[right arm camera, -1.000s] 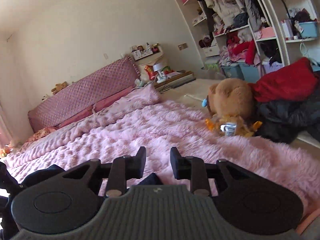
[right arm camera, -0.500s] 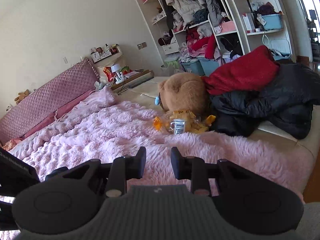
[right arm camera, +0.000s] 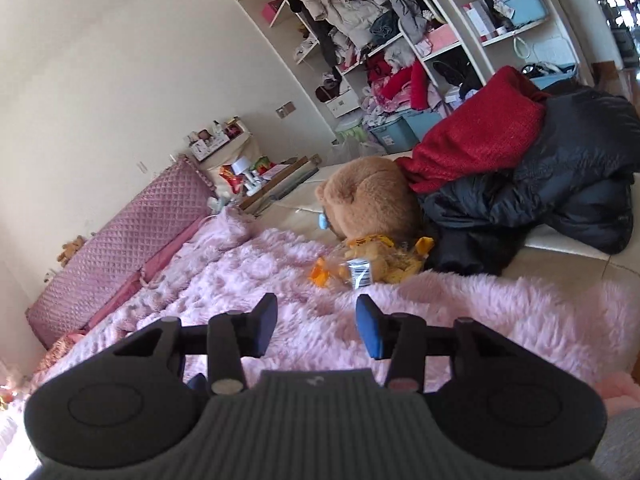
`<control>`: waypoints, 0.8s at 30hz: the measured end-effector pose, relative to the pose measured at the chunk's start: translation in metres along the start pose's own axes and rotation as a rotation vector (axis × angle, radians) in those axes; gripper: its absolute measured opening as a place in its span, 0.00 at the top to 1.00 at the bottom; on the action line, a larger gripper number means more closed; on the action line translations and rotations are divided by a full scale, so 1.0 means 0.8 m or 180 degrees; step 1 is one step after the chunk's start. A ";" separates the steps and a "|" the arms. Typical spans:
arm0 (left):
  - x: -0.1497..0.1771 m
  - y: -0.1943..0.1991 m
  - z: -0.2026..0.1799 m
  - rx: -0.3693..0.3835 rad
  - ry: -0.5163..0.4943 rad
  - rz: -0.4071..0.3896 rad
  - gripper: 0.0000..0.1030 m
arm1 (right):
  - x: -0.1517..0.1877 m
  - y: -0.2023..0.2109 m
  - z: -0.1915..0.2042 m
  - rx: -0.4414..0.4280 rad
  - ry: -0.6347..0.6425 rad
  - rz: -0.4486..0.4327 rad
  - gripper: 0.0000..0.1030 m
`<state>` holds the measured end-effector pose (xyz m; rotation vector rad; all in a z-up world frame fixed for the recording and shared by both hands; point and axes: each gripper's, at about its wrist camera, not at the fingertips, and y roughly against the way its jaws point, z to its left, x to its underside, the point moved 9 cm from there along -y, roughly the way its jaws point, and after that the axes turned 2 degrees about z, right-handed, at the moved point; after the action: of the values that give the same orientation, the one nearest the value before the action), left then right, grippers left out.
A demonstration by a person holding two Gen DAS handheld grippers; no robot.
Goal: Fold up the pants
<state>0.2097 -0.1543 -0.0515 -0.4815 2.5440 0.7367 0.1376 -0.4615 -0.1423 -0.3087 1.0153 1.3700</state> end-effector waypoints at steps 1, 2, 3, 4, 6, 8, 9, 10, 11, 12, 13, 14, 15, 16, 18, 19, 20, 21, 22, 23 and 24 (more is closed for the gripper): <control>-0.004 0.014 0.012 -0.0181 -0.0124 -0.0078 0.45 | 0.001 0.000 0.009 -0.0195 -0.0020 0.0041 0.60; -0.006 0.029 0.031 -0.0422 -0.0180 -0.0149 0.49 | 0.004 0.001 0.021 -0.0397 -0.0008 0.0096 0.60; -0.005 0.039 0.047 -0.0575 -0.0156 -0.0163 0.60 | 0.010 0.001 0.038 -0.0633 0.0057 0.0178 0.60; -0.001 0.047 0.064 -0.0725 -0.0182 -0.0212 0.64 | 0.018 0.003 0.057 -0.0831 0.0171 0.0257 0.60; 0.012 0.053 0.093 -0.0881 -0.0181 -0.0251 0.83 | 0.034 0.007 0.089 -0.1141 0.0398 0.0381 0.60; 0.029 0.046 0.113 -0.0930 -0.0146 -0.0266 0.85 | 0.062 0.009 0.124 -0.1335 0.0786 0.0573 0.60; 0.036 0.042 0.121 -0.0934 -0.0112 -0.0291 0.86 | 0.074 0.007 0.134 -0.1326 0.0926 0.0652 0.60; 0.044 0.035 0.127 -0.0878 -0.0108 -0.0323 0.85 | 0.085 0.005 0.140 -0.1310 0.1020 0.0734 0.66; 0.053 0.027 0.130 -0.0800 -0.0111 -0.0303 0.85 | 0.098 0.001 0.149 -0.1363 0.1047 0.0891 0.77; 0.064 0.018 0.132 -0.0710 -0.0096 -0.0238 0.86 | 0.105 -0.001 0.152 -0.1432 0.1027 0.0994 0.82; 0.075 0.009 0.133 -0.0617 -0.0092 -0.0128 0.86 | 0.114 -0.005 0.154 -0.1452 0.1025 0.1108 0.89; 0.087 0.000 0.130 -0.0541 -0.0098 -0.0032 0.86 | 0.122 -0.010 0.153 -0.1370 0.1091 0.1187 0.93; 0.104 -0.009 0.125 -0.0407 -0.0093 0.0101 0.86 | 0.129 -0.016 0.150 -0.1247 0.1178 0.1220 0.93; 0.116 -0.017 0.121 -0.0322 -0.0070 0.0196 0.86 | 0.135 -0.023 0.144 -0.1088 0.1246 0.1247 0.94; 0.147 -0.034 0.114 -0.0263 0.0020 0.0467 0.86 | 0.142 -0.040 0.120 -0.0760 0.1207 0.1317 1.00; 0.161 -0.042 0.112 -0.0248 0.0042 0.0591 0.86 | 0.142 -0.048 0.106 -0.0648 0.1090 0.1332 1.00; 0.174 -0.048 0.111 -0.0285 0.0043 0.0686 0.87 | 0.139 -0.055 0.096 -0.0581 0.0966 0.1322 1.00; 0.190 -0.057 0.111 -0.0323 0.0038 0.0862 0.92 | 0.136 -0.058 0.089 -0.0510 0.0914 0.1283 1.00; 0.201 -0.060 0.110 -0.0366 0.0022 0.0972 0.92 | 0.134 -0.061 0.084 -0.0403 0.0967 0.1210 1.00; 0.206 -0.059 0.109 -0.0442 -0.0036 0.0937 0.92 | 0.130 -0.061 0.083 -0.0296 0.1095 0.1120 1.00; 0.206 -0.054 0.105 -0.0455 -0.0118 0.0894 0.92 | 0.126 -0.059 0.084 -0.0204 0.1222 0.1019 1.00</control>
<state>0.1171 -0.1739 -0.2162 -0.1528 2.5638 1.0226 0.1955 -0.3584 -0.1964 -0.4856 1.3838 1.6731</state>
